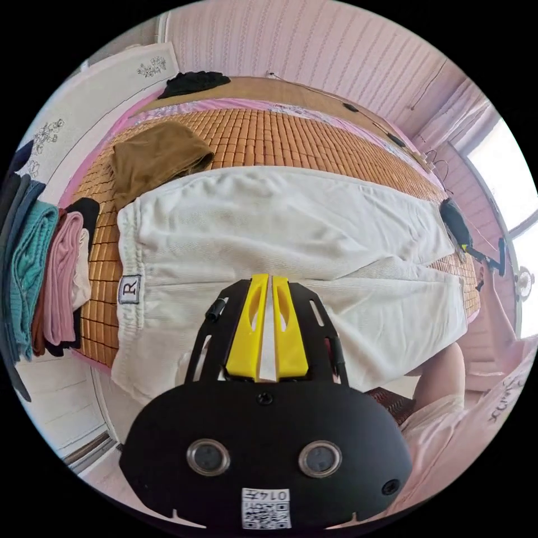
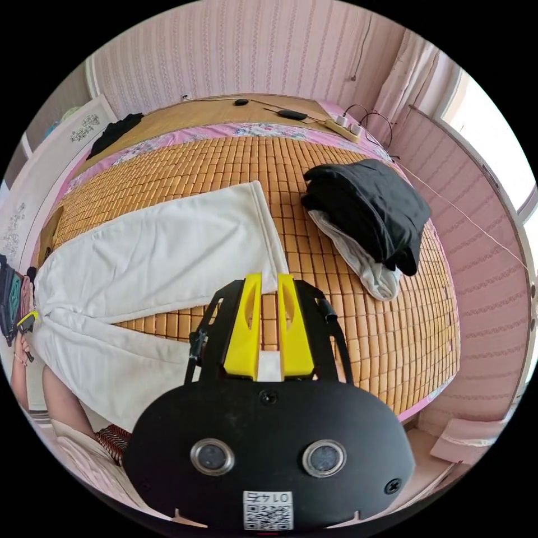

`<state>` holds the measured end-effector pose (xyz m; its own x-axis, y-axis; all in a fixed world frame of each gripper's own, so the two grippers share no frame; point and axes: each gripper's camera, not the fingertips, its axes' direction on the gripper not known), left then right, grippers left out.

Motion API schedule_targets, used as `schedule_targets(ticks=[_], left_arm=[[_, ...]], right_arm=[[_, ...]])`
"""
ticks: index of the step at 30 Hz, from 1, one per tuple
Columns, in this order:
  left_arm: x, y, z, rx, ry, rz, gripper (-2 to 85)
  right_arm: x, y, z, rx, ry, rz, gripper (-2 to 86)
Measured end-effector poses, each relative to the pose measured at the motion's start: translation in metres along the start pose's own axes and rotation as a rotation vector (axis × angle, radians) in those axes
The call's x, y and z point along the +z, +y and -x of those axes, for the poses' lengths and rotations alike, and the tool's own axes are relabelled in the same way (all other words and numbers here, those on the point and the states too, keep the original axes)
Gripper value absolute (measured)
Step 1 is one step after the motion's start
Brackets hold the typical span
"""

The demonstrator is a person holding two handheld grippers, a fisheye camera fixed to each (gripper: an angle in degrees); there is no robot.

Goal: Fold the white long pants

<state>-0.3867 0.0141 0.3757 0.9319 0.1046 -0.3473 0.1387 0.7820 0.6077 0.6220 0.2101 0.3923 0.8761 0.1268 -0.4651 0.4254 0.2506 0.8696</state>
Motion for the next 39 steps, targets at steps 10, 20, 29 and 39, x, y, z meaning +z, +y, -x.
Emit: schedule_targets(ticks=[10, 20, 29, 39], left_arm=[[0.093, -0.122, 0.084, -0.145, -0.214, 0.08, -0.6], [0.109, -0.139, 0.077, -0.16, -0.207, 0.016, -0.8], [0.037, -0.063, -0.071, 0.259, -0.187, -0.071, -0.8], [0.098, 0.077, -0.321, 0.523, 0.162, 0.084, -0.9]], right_arm=[[0.106, -0.12, 0.075, -0.019, -0.044, 0.003, -0.6], [0.111, -0.175, 0.082, -0.006, -0.035, -0.009, -0.7], [-0.043, 0.02, 0.023, -0.058, -0.234, -0.098, 0.0], [-0.049, 0.172, -0.011, 0.083, -0.056, 0.125, -0.3]])
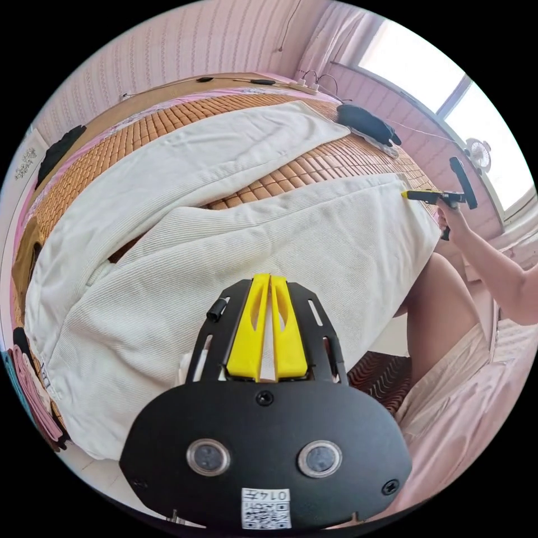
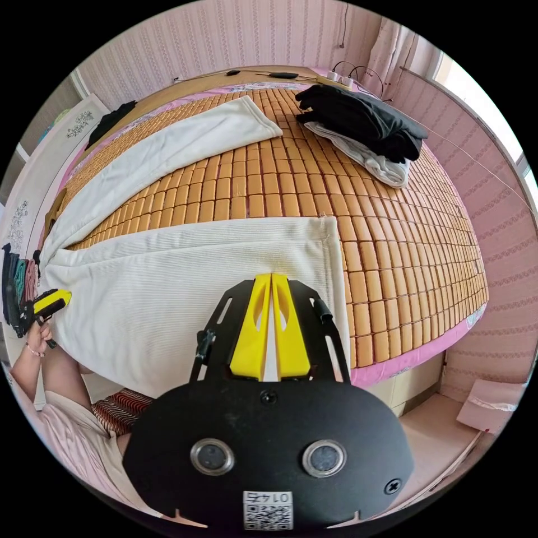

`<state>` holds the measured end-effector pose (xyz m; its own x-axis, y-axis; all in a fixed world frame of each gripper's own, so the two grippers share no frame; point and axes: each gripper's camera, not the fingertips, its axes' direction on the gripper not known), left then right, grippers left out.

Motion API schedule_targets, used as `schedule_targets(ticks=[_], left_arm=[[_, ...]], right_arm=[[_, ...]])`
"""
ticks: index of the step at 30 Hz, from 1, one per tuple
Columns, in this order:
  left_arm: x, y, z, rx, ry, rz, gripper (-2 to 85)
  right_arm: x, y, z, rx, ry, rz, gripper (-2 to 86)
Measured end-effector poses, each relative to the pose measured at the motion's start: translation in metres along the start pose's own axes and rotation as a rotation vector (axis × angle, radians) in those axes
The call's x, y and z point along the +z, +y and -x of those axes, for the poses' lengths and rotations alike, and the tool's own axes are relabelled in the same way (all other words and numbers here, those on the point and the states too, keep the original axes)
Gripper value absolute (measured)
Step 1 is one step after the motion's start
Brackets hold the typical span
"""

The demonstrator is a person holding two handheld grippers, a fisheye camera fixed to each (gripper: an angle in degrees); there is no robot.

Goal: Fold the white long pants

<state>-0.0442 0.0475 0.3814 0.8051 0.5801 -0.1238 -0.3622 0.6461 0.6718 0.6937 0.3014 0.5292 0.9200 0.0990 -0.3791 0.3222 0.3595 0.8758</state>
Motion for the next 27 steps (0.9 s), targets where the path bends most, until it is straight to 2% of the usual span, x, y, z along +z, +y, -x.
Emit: schedule_targets(ticks=[2, 7, 9, 11, 14, 16, 19, 21, 27], left_arm=[[0.001, -0.002, -0.005, -0.018, -0.023, -0.035, -0.9], [-0.019, -0.007, 0.011, -0.079, 0.036, 0.014, -0.8], [-0.051, -0.012, 0.02, -0.091, 0.008, -0.057, -0.8], [-0.074, -0.021, 0.033, -0.102, -0.011, -0.106, -0.8], [-0.094, -0.045, 0.063, -0.134, -0.098, -0.164, -0.8], [-0.095, -0.062, 0.081, -0.145, -0.139, -0.175, -0.8], [-0.077, -0.086, 0.11, -0.166, -0.175, -0.114, -0.9], [-0.054, -0.092, 0.128, -0.175, -0.123, -0.003, -0.9], [-0.084, -0.079, 0.151, -0.124, -0.059, -0.008, -0.9]], right_arm=[[-0.004, -0.012, -0.004, -0.013, -0.007, 0.0, -0.4], [-0.018, -0.033, -0.01, -0.007, -0.026, 0.035, -0.4], [-0.04, -0.045, -0.006, -0.028, -0.012, -0.026, -0.4], [-0.064, -0.079, 0.006, -0.074, -0.033, -0.111, -0.3], [-0.064, -0.146, 0.032, -0.161, -0.126, -0.116, -0.3], [-0.054, -0.187, 0.052, -0.194, -0.097, -0.103, -0.3], [-0.028, -0.24, 0.072, -0.185, 0.004, -0.066, -0.3], [-0.008, -0.255, 0.072, -0.168, 0.074, 0.006, -0.4], [-0.026, -0.241, 0.029, -0.132, 0.056, 0.0, -0.4]])
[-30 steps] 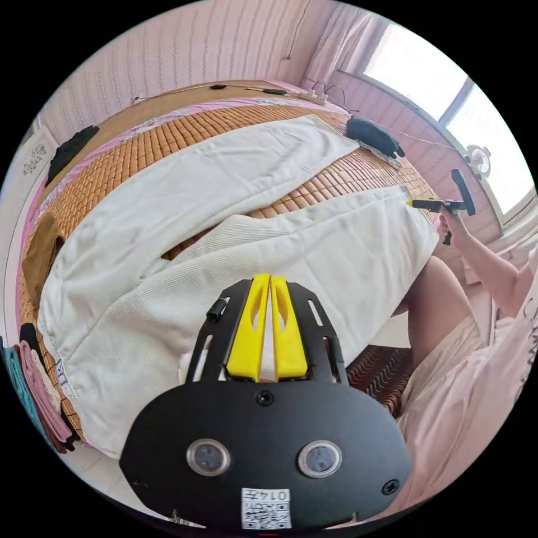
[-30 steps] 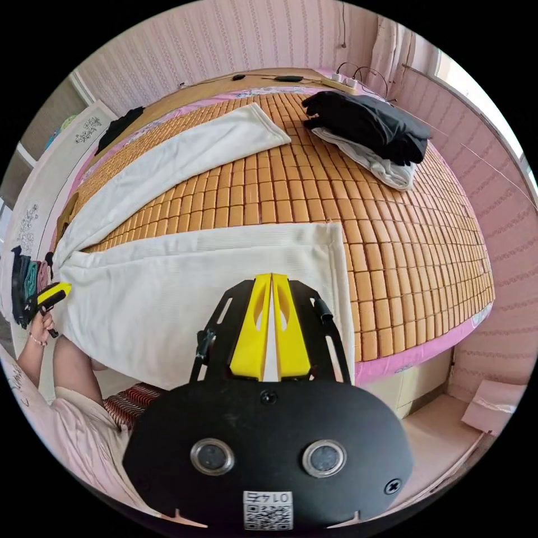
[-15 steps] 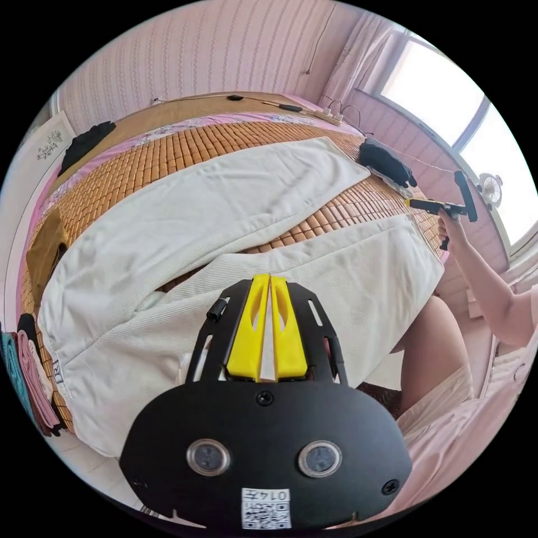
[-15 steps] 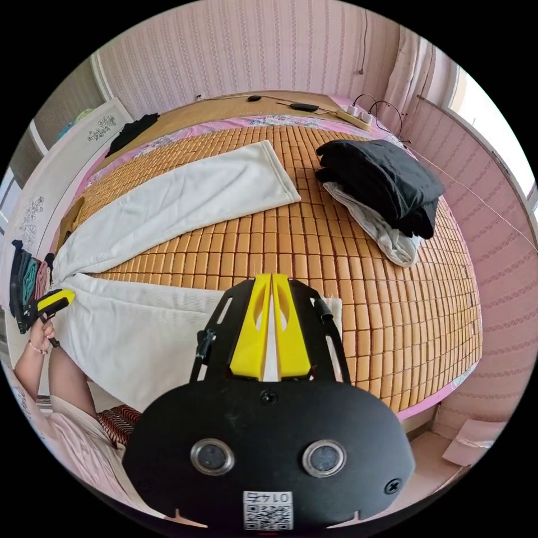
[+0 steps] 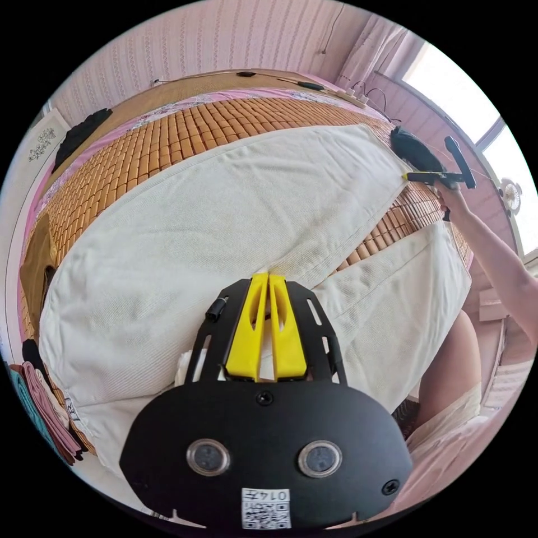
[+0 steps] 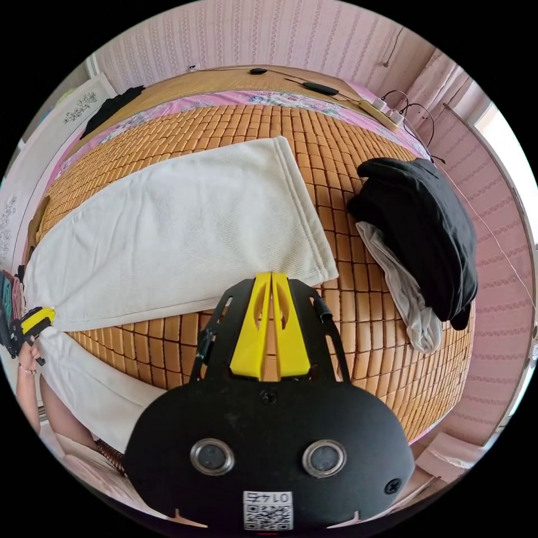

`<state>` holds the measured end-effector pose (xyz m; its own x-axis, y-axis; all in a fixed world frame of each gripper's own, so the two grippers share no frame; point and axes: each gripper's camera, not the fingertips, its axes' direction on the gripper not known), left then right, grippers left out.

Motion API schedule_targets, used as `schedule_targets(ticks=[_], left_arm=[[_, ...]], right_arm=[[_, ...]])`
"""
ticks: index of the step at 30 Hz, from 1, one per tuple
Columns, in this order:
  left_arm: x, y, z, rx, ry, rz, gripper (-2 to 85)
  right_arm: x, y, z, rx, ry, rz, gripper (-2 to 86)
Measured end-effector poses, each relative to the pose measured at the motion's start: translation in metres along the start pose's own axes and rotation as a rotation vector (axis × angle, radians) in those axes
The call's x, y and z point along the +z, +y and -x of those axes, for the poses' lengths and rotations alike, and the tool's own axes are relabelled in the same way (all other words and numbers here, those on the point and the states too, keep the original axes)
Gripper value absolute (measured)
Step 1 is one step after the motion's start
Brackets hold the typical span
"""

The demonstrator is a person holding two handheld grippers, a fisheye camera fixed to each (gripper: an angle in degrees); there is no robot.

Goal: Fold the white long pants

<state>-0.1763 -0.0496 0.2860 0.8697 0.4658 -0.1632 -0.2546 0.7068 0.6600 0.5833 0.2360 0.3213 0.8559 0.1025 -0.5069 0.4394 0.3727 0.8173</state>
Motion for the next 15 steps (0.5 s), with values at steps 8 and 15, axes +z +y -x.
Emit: schedule_targets(ticks=[8, 15], left_arm=[[-0.095, 0.05, 0.085, -0.176, 0.135, -0.159, -0.6], [-0.22, 0.278, 0.241, -0.63, 0.004, -0.195, 2.5]], right_arm=[[-0.099, 0.07, -0.049, 0.084, -0.151, -0.176, -0.6], [-0.159, 0.272, -0.142, 0.385, -0.268, -0.108, 6.1]])
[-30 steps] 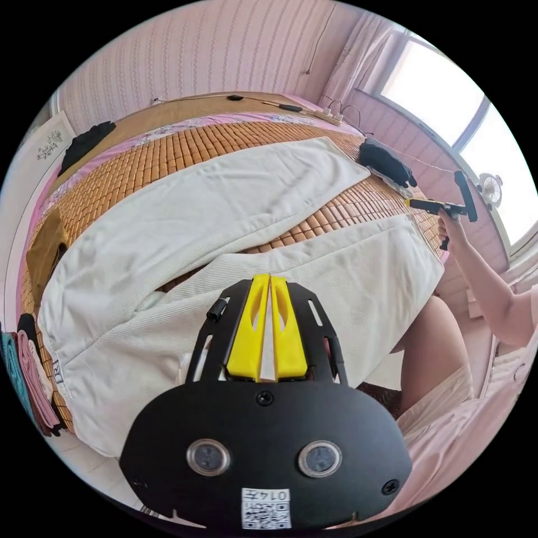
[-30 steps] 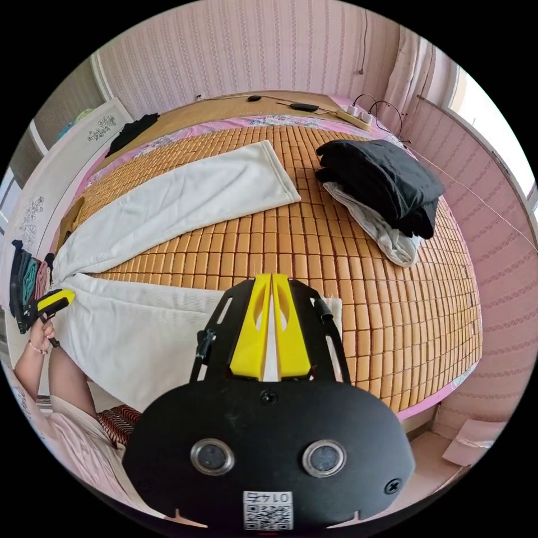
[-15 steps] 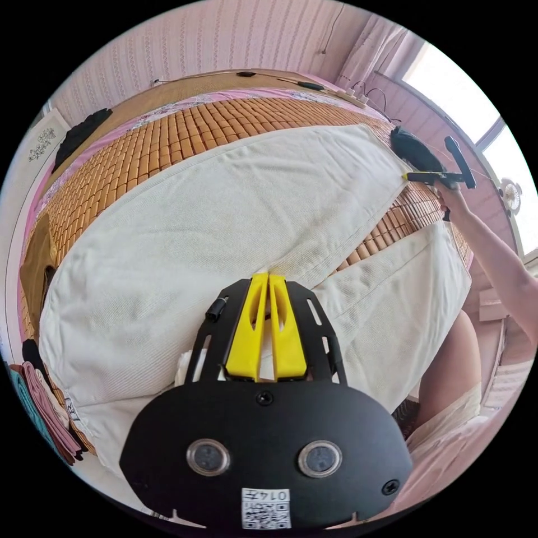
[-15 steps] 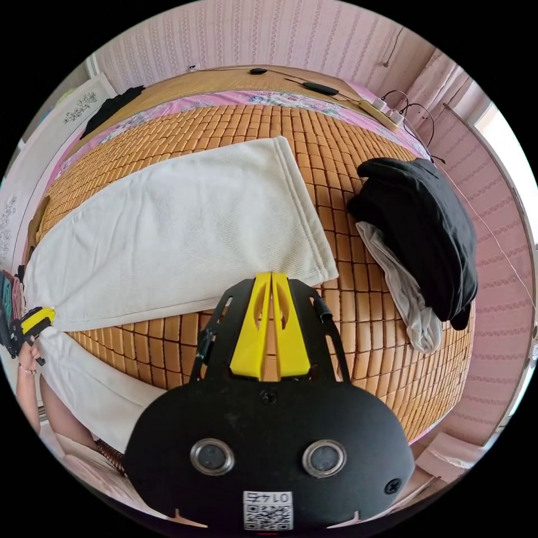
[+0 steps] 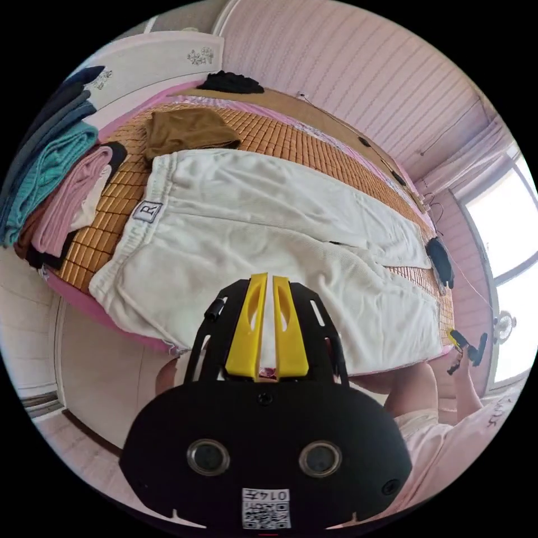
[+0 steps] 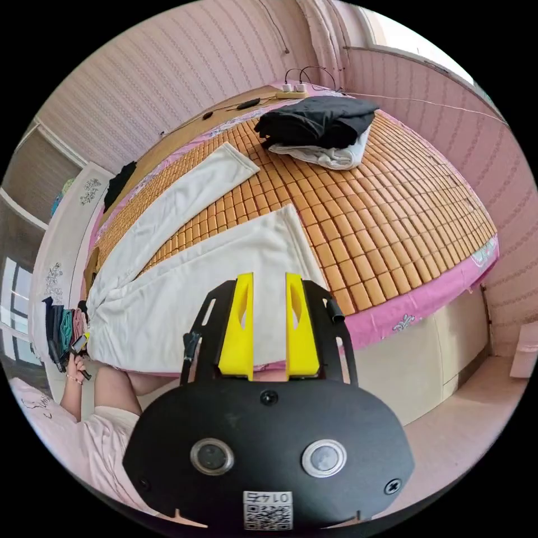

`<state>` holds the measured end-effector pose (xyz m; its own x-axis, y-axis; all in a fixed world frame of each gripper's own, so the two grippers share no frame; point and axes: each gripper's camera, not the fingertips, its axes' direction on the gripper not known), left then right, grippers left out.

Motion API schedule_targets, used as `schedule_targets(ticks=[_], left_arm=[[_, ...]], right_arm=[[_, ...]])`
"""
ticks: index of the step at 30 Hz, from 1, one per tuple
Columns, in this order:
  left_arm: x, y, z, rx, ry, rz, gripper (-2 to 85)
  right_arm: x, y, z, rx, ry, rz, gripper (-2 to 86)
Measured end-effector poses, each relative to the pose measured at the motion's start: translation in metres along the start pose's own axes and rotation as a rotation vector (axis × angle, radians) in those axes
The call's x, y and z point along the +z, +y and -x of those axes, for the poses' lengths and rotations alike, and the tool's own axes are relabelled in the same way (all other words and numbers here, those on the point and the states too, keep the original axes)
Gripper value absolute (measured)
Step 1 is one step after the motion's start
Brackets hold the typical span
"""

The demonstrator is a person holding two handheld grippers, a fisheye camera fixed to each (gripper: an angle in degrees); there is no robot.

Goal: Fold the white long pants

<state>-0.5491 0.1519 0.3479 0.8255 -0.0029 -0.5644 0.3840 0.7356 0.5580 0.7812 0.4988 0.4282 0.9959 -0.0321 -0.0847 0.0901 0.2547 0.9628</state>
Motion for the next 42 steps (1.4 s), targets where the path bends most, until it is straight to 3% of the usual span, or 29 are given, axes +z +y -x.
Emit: schedule_targets(ticks=[6, 12, 20, 33, 42], left_arm=[[-0.07, 0.06, 0.183, -0.453, 0.051, -0.075, 8.3], [-0.066, 0.043, 0.253, -0.598, 0.2, -0.085, 12.8], [-0.066, -0.002, 0.265, -0.566, 0.146, 0.037, 6.1], [-0.186, 0.057, 0.247, -0.415, 0.257, -0.086, 0.0], [-0.244, 0.03, 0.19, -0.3, 0.268, -0.241, 0.0]], right_arm=[[-0.026, 0.087, -0.092, 0.328, -0.061, 0.051, 15.8], [-0.014, 0.066, -0.106, 0.371, -0.227, 0.108, 16.6], [-0.034, 0.039, -0.076, 0.348, -0.215, 0.11, 4.1], [-0.124, 0.075, -0.076, 0.322, -0.243, -0.02, 1.7], [-0.163, -0.014, 0.042, -0.052, -0.122, -0.125, 1.5]])
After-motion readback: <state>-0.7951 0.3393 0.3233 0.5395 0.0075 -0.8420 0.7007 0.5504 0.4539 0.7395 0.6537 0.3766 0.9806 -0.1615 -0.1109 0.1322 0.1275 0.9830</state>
